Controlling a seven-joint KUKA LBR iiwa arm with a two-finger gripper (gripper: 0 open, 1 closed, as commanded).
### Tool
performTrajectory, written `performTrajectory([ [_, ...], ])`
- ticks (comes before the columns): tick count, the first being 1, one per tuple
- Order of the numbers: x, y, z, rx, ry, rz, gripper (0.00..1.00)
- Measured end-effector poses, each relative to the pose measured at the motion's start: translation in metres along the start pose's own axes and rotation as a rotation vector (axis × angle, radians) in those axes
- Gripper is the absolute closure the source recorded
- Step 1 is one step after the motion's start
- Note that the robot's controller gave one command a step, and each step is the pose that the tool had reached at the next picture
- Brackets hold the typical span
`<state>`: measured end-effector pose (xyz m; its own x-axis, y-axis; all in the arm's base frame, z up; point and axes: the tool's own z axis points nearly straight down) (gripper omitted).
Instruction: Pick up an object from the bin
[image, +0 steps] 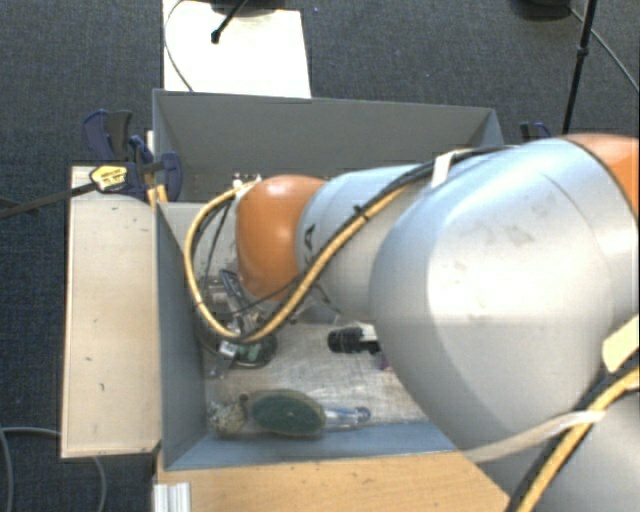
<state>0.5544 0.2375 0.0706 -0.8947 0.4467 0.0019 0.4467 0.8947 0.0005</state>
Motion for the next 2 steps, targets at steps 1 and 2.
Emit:
performTrajectory([
  [1, -0.0001, 0.0001, -0.0004, 0.000, -0.001, -0.002, 0.00],
  [2, -0.0013, 0.0008, -0.0026, -0.002, -0.004, -0.003, 1.00],
])
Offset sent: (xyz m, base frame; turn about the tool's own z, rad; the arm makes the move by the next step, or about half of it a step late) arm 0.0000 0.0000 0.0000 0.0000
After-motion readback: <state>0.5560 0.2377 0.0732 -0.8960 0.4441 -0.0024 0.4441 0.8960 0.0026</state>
